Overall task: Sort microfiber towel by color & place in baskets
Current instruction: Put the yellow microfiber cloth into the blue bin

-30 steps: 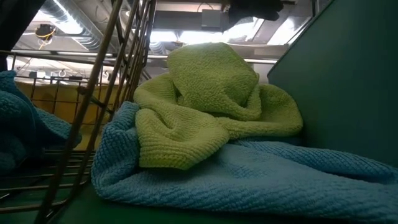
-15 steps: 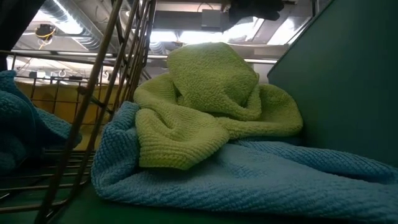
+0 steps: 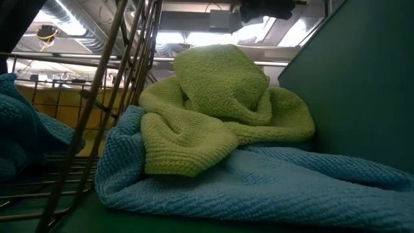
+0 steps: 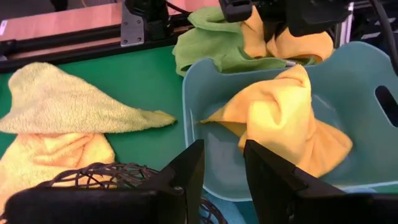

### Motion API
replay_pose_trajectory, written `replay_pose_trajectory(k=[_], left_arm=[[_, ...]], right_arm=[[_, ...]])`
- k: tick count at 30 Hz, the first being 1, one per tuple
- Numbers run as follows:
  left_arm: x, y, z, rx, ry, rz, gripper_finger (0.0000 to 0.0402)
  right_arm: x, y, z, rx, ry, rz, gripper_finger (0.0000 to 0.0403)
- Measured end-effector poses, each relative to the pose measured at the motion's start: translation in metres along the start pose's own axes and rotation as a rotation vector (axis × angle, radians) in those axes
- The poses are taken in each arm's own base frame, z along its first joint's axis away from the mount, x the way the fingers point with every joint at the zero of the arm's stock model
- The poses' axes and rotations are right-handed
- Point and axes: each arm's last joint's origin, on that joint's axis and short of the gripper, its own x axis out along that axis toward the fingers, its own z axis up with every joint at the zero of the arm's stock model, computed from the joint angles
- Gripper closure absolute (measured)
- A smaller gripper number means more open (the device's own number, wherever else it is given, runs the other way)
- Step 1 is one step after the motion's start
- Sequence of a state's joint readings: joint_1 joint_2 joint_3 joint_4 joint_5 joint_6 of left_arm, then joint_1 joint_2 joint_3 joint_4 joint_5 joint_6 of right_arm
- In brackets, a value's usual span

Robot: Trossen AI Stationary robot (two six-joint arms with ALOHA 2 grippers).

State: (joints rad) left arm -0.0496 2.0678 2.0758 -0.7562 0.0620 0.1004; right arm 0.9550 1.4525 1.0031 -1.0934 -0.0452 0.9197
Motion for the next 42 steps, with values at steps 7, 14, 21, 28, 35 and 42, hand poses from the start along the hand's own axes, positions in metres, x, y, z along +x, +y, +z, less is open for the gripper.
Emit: replay_pose_trajectory(k=[7, 14, 21, 28, 35, 42], left_arm=[[-0.017, -0.002, 0.0, 0.015, 0.026, -0.013, 0.0292], [-0.057, -0.004, 0.005, 0.042, 0.009, -0.01, 0.0292], [-0.094, -0.006, 0.009, 0.102, -0.04, -0.004, 0.0292], [-0.084, -0.006, -0.004, 0.117, 0.033, -0.022, 0.0292], [-0.038, 0.0, -0.04, 0.086, 0.097, -0.133, 0.0292], [0.0, 0.0, -0.078, 0.074, 0.11, -0.166, 0.0292]], right_arm=[[-0.009, 0.002, -0.001, 0.018, 0.034, 0.041, 0.0382], [-0.05, 0.008, 0.003, 0.014, -0.018, 0.037, 0.0389], [-0.107, 0.008, 0.006, 0.016, -0.189, -0.011, 0.0396], [-0.163, 0.005, 0.008, -0.003, -0.454, -0.03, 0.0399], [-0.212, -0.003, 0.008, -0.014, -0.729, -0.059, 0.0396], [-0.251, -0.025, 0.013, 0.044, -0.911, -0.114, 0.0397]])
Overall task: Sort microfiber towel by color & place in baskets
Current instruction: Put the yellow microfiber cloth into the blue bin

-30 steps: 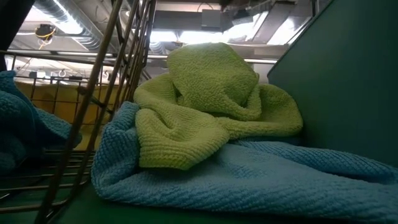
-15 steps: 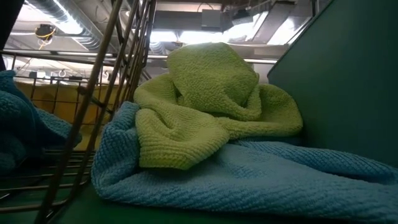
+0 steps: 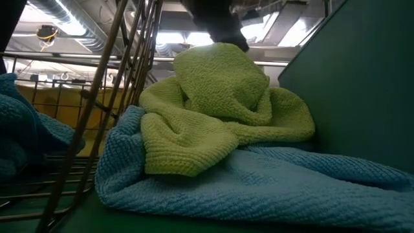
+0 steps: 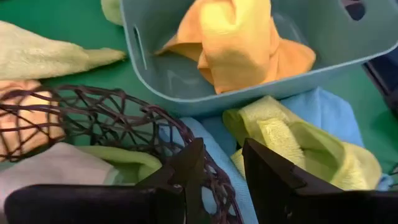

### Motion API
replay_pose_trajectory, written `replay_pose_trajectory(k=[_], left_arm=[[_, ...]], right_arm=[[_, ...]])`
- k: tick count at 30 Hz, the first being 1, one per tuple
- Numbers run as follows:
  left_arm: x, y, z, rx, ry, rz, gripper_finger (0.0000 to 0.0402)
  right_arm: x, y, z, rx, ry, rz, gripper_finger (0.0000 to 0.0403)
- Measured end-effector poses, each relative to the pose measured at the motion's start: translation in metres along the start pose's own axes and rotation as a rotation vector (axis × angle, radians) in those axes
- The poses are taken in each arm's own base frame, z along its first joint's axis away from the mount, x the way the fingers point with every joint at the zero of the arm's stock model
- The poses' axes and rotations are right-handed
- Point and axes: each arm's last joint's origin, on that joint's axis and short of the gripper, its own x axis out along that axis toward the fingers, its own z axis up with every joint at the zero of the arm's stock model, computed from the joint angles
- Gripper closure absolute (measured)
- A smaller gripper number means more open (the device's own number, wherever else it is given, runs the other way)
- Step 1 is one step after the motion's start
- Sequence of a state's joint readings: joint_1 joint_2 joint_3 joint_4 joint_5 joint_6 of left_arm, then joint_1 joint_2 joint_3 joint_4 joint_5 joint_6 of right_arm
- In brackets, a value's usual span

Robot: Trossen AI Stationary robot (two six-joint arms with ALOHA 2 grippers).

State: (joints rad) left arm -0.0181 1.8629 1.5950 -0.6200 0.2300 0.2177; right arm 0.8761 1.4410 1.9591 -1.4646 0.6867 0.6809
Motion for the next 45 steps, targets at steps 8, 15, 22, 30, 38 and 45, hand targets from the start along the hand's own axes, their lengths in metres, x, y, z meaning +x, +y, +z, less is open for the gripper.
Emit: replay_pose_trajectory(k=[8, 15, 22, 30, 38, 45], left_arm=[[0.017, 0.0, -0.018, -0.027, 0.01, -0.003, 0.0292], [0.018, 0.0, -0.018, -0.024, 0.002, -0.002, 0.0292], [0.018, 0.0, -0.017, -0.024, -0.001, -0.001, 0.0292], [0.018, 0.0, -0.017, -0.023, 0.0, -0.002, 0.0292], [0.018, -0.003, -0.017, -0.018, -0.001, -0.006, 0.0292], [0.019, -0.005, -0.012, -0.002, -0.044, -0.003, 0.0292]], right_arm=[[-0.005, -0.029, 0.033, 0.012, -0.119, -0.051, 0.04], [-0.019, -0.043, 0.051, -0.002, -0.211, -0.016, 0.0398], [-0.011, -0.035, 0.046, -0.026, -0.141, 0.088, 0.0397], [0.039, -0.009, 0.017, -0.081, 0.078, 0.159, 0.0397], [0.088, 0.006, -0.03, -0.1, 0.342, 0.161, 0.0396], [0.13, 0.003, -0.072, -0.16, 0.454, 0.015, 0.0396]])
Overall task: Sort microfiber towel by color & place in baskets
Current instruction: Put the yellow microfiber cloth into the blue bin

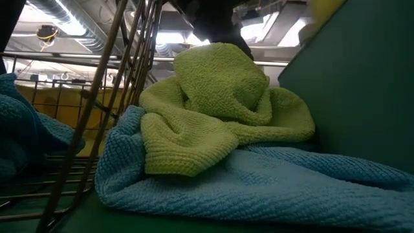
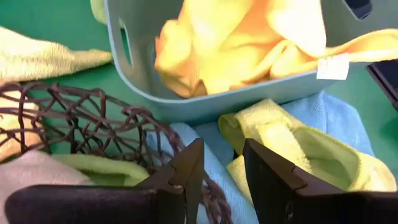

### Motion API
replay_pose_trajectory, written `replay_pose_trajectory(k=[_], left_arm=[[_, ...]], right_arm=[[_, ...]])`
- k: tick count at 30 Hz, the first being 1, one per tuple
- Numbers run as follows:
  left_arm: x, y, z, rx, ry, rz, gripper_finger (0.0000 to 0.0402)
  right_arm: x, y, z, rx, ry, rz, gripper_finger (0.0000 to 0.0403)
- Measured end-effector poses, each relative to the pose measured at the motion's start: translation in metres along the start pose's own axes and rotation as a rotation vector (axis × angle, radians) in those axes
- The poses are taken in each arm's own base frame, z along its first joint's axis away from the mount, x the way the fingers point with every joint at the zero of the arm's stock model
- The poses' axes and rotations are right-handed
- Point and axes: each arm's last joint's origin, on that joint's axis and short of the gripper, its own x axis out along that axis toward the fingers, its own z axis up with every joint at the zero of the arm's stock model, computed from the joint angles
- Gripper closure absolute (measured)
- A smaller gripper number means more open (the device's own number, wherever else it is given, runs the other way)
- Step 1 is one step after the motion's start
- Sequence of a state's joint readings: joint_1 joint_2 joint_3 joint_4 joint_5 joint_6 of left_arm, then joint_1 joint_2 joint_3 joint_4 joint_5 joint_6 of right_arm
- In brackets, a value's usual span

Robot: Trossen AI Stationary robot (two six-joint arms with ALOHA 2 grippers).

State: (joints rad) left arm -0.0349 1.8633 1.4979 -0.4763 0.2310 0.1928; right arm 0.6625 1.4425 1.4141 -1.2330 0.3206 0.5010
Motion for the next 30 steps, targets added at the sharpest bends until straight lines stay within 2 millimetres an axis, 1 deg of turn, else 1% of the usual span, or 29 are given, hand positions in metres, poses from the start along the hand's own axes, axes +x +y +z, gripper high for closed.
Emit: replay_pose_trajectory(k=[3, 7, 10, 13, 18, 21, 23, 26, 30], left_arm=[[0.0, 0.0, 0.0, 0.0, -0.004, 0.002, 0.0292], [0.0, 0.001, 0.002, 0.003, -0.016, 0.004, 0.0292], [-0.004, 0.0, 0.004, 0.006, -0.026, 0.006, 0.0292], [-0.017, -0.002, 0.008, 0.009, -0.041, 0.012, 0.0292], [-0.051, -0.008, 0.015, 0.017, -0.077, 0.025, 0.0292], [-0.076, -0.014, 0.016, 0.018, -0.085, 0.03, 0.0292], [-0.096, -0.017, 0.015, 0.016, -0.083, 0.058, 0.0292], [-0.126, -0.016, 0.009, -0.052, -0.057, 0.162, 0.0292], [-0.168, -0.008, -0.009, -0.188, 0.009, 0.297, 0.0292]], right_arm=[[0.024, -0.004, -0.005, 0.019, 0.032, -0.015, 0.0396], [0.055, -0.01, -0.009, 0.039, 0.056, 0.046, 0.0396], [0.071, -0.013, -0.009, 0.037, 0.059, 0.13, 0.0396], [0.083, -0.017, -0.01, 0.029, 0.056, 0.203, 0.0396], [0.096, -0.023, -0.009, -0.016, 0.022, 0.275, 0.0396], [0.101, -0.027, -0.007, -0.044, -0.01, 0.311, 0.0396], [0.104, -0.03, -0.007, -0.055, -0.014, 0.321, 0.0396], [0.108, -0.033, -0.008, -0.048, -0.013, 0.319, 0.0396], [0.11, -0.033, -0.011, -0.05, -0.001, 0.316, 0.0396]])
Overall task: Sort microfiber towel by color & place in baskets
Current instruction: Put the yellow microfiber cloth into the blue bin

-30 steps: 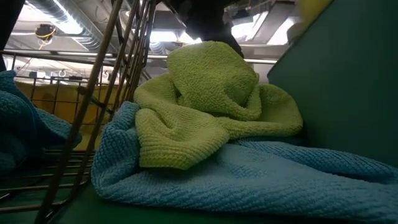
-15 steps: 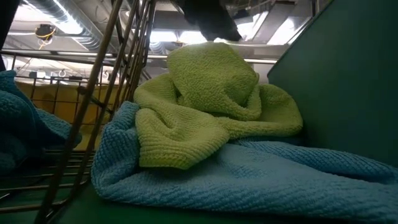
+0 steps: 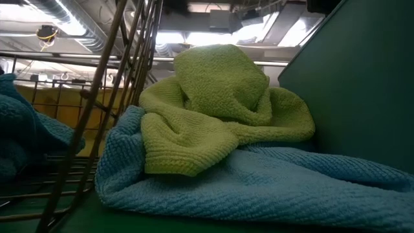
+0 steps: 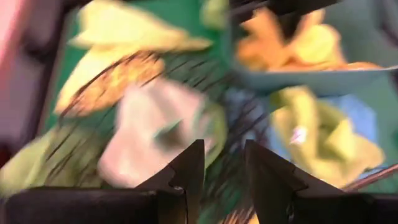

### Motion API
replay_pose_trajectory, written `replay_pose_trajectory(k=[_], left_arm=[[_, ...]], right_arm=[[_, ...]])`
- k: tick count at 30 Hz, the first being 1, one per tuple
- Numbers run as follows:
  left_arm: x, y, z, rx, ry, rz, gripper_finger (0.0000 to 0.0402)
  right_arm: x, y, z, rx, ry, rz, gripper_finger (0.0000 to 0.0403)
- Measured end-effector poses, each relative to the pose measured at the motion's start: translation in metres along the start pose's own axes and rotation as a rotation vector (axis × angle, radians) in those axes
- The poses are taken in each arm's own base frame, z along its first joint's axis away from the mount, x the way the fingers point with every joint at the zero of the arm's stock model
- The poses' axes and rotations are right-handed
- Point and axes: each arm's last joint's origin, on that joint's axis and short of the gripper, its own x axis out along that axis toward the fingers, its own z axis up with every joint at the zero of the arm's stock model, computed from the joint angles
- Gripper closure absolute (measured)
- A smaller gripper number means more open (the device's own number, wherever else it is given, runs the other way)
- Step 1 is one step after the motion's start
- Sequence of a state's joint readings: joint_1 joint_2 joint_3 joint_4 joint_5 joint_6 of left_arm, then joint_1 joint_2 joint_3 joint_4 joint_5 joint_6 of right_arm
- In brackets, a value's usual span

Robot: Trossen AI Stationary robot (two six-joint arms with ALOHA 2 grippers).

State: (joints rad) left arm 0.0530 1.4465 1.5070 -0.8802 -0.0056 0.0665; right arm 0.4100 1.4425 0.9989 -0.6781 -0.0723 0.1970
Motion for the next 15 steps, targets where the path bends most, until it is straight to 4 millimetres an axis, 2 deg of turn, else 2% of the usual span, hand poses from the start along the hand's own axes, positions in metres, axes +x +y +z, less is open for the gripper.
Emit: replay_pose_trajectory(k=[4, 6, 11, 15], left_arm=[[-0.029, 0.026, -0.021, -0.143, 0.099, 0.078, 0.0292], [-0.038, 0.038, -0.031, -0.206, 0.162, 0.11, 0.0292], [-0.049, 0.068, -0.051, -0.33, 0.279, 0.186, 0.0292], [-0.052, 0.088, -0.06, -0.352, 0.309, 0.258, 0.0292]], right_arm=[[0.0, 0.001, 0.0, 0.002, 0.0, 0.002, 0.0396], [0.0, 0.001, 0.0, 0.002, -0.001, 0.001, 0.0396], [0.0, 0.001, 0.0, 0.003, 0.001, 0.001, 0.0393], [0.0, 0.0, 0.0, 0.002, 0.004, 0.001, 0.0374]])
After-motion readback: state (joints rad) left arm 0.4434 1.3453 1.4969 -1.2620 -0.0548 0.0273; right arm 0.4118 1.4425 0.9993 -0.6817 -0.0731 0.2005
